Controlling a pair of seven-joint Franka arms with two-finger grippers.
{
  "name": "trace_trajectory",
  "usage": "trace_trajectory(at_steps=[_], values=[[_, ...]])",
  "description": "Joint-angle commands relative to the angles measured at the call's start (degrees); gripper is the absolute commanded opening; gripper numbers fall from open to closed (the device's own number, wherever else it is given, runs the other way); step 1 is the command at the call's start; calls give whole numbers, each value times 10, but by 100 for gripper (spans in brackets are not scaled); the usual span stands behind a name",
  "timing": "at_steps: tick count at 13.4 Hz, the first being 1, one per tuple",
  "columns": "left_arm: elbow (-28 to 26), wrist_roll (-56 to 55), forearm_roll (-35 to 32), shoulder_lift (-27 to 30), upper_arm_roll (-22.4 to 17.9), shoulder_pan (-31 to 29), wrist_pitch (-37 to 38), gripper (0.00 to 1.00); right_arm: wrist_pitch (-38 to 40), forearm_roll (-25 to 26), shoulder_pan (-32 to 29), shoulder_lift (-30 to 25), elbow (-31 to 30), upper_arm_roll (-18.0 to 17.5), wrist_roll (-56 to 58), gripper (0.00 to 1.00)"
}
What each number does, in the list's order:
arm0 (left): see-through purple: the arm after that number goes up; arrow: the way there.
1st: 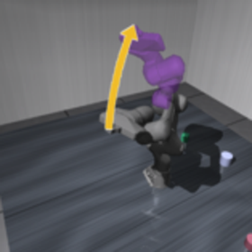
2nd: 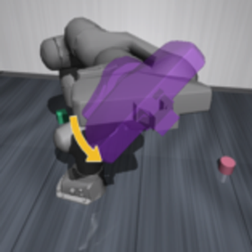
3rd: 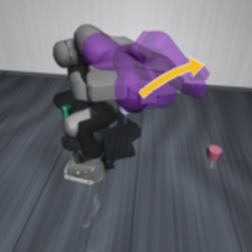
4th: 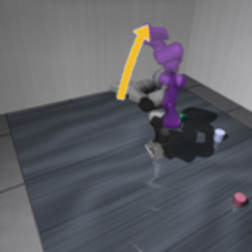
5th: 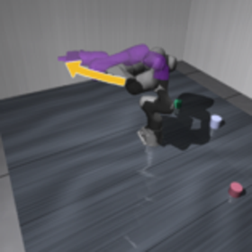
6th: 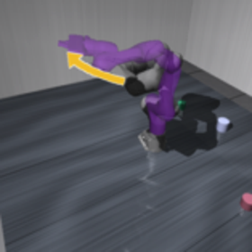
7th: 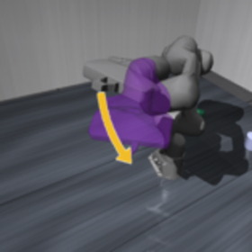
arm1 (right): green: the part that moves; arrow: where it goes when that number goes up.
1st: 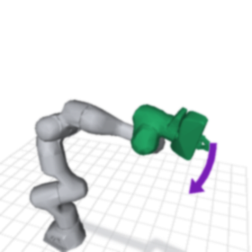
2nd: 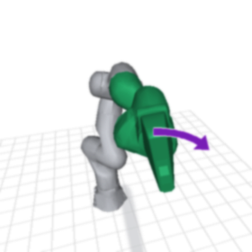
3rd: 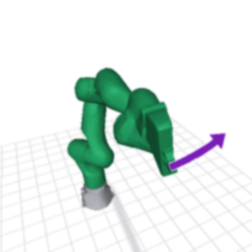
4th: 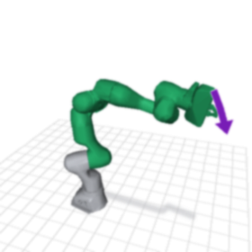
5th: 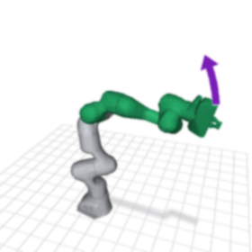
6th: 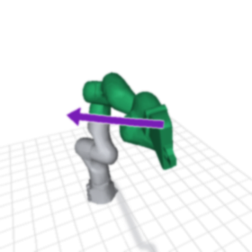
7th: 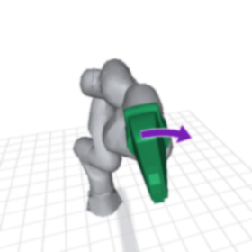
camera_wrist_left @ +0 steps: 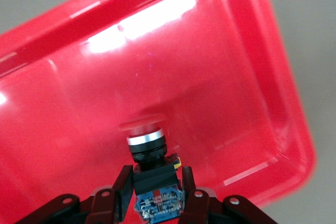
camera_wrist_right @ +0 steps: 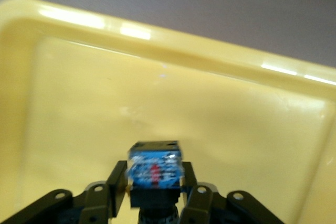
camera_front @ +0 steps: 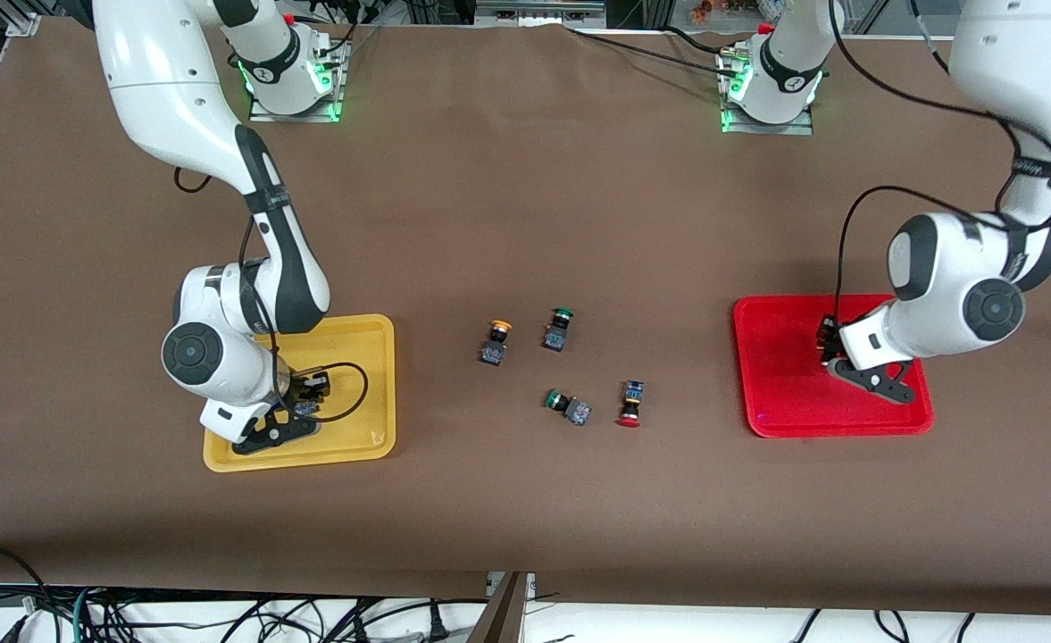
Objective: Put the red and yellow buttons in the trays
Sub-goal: 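Lower the red button into the red tray while the right gripper places yellow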
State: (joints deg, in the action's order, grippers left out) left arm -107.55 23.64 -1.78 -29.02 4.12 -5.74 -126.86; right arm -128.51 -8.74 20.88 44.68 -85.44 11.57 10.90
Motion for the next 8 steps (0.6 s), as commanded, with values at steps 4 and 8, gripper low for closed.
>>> trace_trajectory(at_steps=[4,8], values=[[10,-6,-9,11,16,-2,-1,100,126,-54,9,-26,54,-8,-31,90],[103,-67,-2,23,53,38,68,100,129,-59,86,-18,62,-13,-229,90]])
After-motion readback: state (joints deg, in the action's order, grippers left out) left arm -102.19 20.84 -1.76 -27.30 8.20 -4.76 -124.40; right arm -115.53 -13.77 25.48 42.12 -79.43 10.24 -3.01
